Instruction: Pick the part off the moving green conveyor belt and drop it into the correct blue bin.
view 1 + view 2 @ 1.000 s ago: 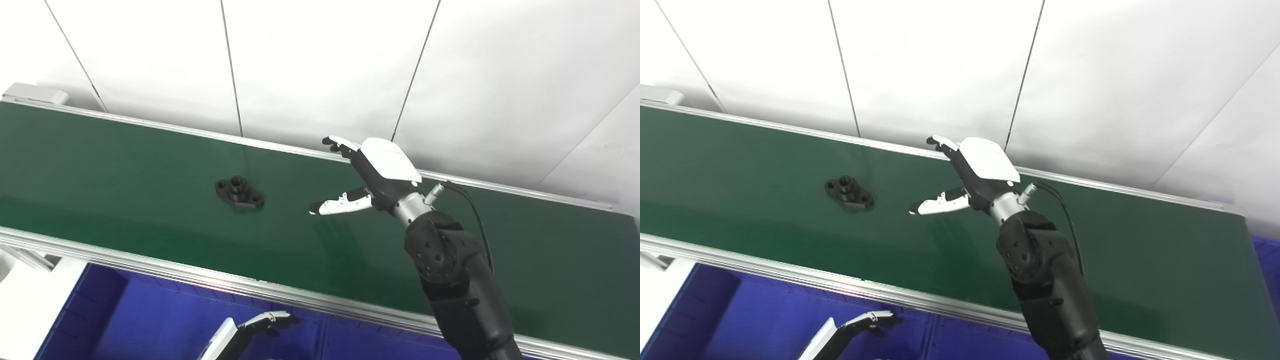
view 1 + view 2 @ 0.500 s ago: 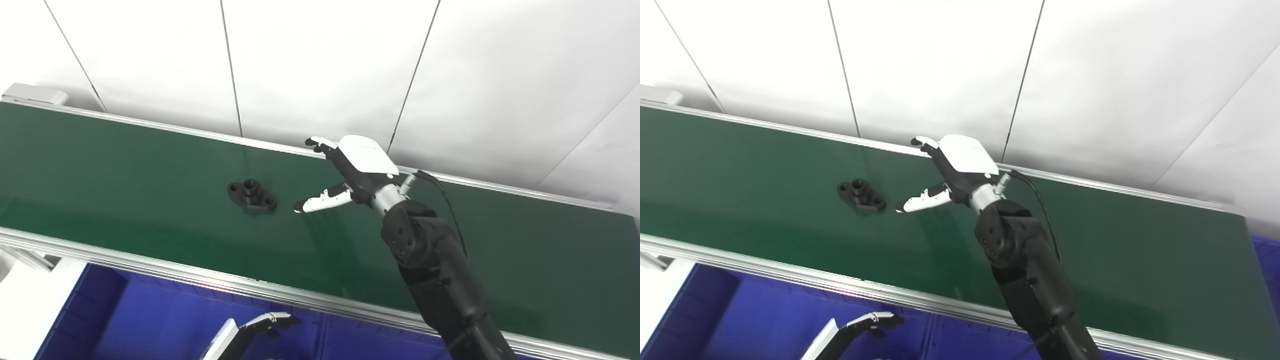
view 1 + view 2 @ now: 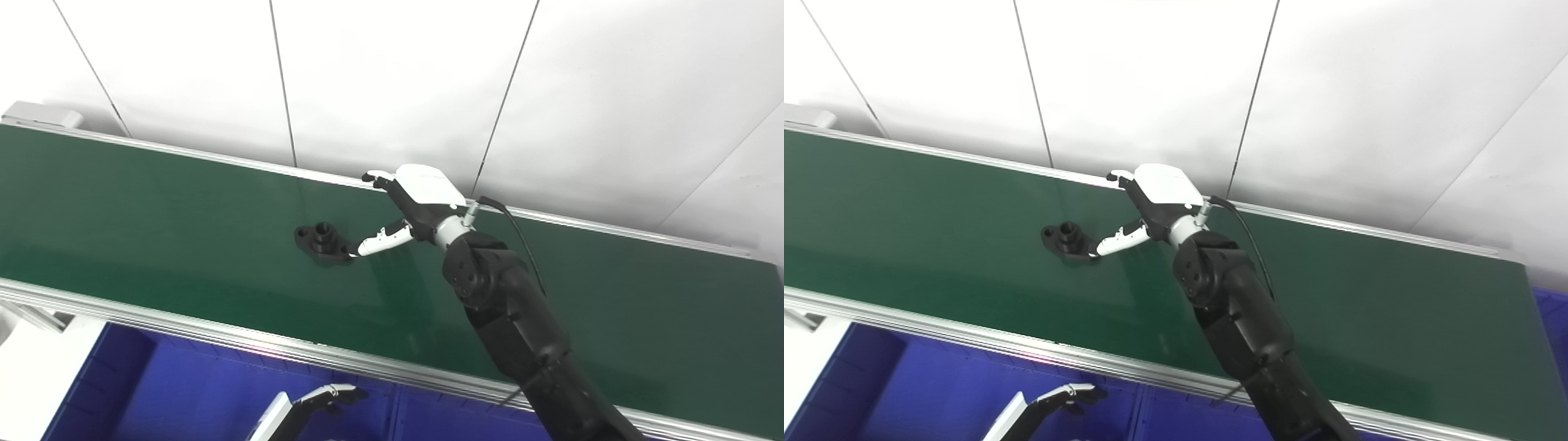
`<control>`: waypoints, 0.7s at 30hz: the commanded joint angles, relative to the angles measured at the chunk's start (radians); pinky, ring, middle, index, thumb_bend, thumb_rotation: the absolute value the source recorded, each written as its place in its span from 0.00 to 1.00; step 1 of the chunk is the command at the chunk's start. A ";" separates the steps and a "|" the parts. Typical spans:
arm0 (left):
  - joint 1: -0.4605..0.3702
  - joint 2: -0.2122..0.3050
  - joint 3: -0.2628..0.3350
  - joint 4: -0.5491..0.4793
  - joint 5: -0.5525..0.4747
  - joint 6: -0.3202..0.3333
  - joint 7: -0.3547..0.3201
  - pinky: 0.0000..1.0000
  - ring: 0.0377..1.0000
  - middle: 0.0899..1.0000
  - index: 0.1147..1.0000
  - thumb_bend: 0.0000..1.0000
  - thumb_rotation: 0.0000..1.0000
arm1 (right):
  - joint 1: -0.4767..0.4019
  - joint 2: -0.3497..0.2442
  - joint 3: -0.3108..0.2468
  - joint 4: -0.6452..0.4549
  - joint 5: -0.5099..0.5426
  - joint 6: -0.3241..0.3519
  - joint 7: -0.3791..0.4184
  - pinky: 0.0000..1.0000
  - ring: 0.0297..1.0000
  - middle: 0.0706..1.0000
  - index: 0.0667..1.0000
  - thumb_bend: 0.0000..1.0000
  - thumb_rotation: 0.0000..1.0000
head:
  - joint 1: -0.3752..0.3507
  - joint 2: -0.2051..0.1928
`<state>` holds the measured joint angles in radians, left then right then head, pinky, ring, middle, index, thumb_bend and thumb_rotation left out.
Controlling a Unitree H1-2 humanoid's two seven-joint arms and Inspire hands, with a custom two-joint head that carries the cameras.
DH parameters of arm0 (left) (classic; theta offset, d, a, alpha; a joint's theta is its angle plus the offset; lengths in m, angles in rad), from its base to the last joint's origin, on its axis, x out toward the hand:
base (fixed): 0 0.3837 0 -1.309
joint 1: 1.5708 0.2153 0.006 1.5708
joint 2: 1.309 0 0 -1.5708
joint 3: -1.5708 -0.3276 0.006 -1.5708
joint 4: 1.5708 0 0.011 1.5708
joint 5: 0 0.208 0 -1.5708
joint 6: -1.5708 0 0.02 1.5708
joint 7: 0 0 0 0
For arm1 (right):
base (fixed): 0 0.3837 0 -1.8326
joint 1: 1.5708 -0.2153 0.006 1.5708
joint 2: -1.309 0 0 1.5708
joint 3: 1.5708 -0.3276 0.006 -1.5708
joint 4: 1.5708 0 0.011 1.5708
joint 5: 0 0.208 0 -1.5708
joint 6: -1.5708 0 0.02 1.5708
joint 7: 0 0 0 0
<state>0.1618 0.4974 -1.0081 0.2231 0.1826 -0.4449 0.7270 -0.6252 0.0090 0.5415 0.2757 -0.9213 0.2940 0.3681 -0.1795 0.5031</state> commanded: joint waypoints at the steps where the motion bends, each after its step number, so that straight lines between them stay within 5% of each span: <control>1: -0.005 -0.002 0.005 -0.017 0.012 -0.025 0.009 0.65 0.74 0.78 0.71 0.71 0.45 | -0.062 0.026 0.006 -0.004 -0.007 0.013 -0.024 0.71 0.82 0.85 0.89 0.81 0.47 | 0.001 0.002; 21: -0.011 -0.011 -0.006 -0.016 0.030 -0.025 0.033 0.64 0.73 0.78 0.72 0.70 0.44 | -0.063 0.027 0.080 0.153 -0.019 0.000 -0.074 0.67 0.76 0.79 0.84 0.83 0.44 | 0.010 0.011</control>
<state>0.1604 0.4798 -1.0114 0.2232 0.1864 -0.4450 0.7326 -0.6572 0.0309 0.6195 0.4466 -0.9299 0.2968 0.3270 -0.1703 0.5139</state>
